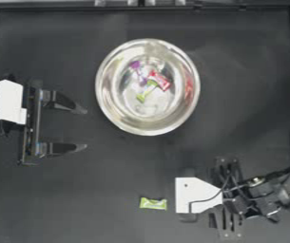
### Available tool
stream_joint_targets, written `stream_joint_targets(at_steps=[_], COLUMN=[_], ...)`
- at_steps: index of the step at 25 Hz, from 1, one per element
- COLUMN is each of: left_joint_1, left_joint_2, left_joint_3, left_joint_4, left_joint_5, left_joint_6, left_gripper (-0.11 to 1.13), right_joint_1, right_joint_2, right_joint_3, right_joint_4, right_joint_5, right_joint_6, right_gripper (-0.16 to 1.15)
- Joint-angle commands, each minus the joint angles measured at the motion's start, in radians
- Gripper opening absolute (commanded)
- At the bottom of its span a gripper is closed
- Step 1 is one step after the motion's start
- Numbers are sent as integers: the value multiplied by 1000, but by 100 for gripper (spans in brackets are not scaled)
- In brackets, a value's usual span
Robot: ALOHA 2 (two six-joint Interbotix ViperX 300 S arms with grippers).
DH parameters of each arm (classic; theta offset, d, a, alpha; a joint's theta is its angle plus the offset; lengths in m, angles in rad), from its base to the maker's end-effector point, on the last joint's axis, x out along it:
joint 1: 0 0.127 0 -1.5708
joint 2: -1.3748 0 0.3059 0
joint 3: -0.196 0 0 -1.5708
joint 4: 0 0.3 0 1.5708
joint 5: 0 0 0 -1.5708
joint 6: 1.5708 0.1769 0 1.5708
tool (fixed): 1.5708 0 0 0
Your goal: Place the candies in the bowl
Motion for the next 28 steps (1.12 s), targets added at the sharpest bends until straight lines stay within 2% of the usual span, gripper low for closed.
stream_joint_targets(at_steps=[1, 13, 28], left_joint_1=[0, 0, 0], left_joint_2=[-14, -14, -14], left_joint_3=[-18, -15, -18], left_joint_4=[-2, 0, -2], left_joint_5=[-6, -6, -6], left_joint_6=[0, -3, -11], left_gripper=[101, 101, 101], right_joint_1=[0, 0, 0], right_joint_2=[17, 77, 130], right_joint_3=[-9, -2, 21], right_joint_4=[2, 37, 38], right_joint_5=[-11, -66, -118], right_joint_6=[2, 8, 17], right_gripper=[100, 100, 97])
